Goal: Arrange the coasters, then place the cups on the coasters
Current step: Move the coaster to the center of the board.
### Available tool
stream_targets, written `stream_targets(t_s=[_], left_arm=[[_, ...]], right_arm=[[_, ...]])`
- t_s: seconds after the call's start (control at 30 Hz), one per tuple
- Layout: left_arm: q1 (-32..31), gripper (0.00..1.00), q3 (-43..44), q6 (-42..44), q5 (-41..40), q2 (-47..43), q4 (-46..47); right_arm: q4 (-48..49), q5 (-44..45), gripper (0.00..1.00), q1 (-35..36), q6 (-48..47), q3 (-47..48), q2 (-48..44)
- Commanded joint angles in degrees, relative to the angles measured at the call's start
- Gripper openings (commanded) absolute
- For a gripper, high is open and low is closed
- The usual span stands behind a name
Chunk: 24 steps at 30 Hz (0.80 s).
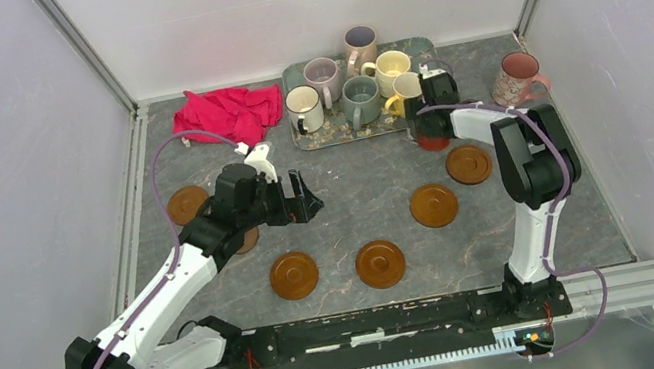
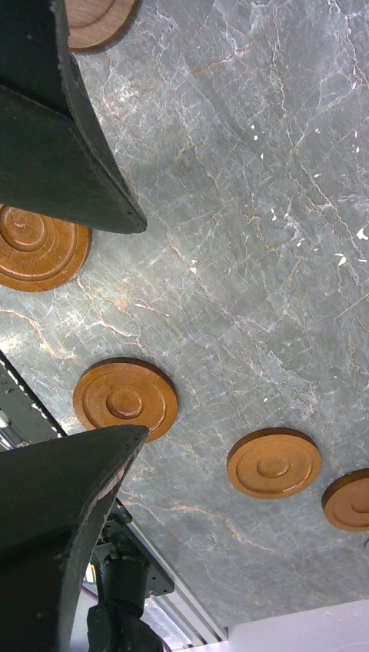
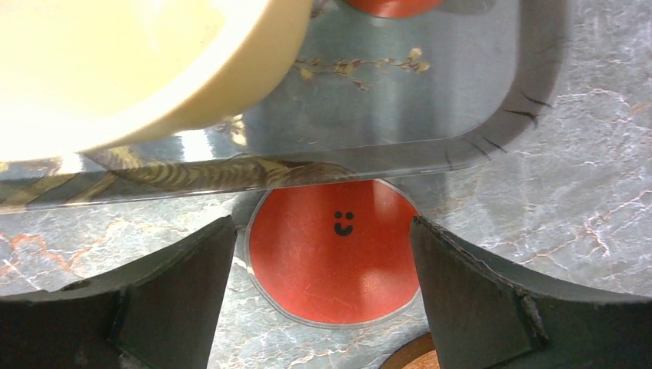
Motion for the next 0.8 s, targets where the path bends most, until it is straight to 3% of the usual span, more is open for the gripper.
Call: stream_targets(t_s=[0.0,0.3,0.77], left_arm=[[0.3,1.0,-0.21,1.7,0.8,-0.34,2.31],[0.28,1.0,-0.3,1.7,0.83,-0.24,2.26],[0.26,1.0,-0.48,1.74,0.75,-0.8,2.07]], right_arm=[[-4.43,-4.6,0.9,2.21,1.22,0.22,1.51],[-6.38,0.05,0.98,2.76,-0.02,2.06,-3.02],[-4.79,-1.64,0.98,-0.47,-0.35,0.88,-3.75]])
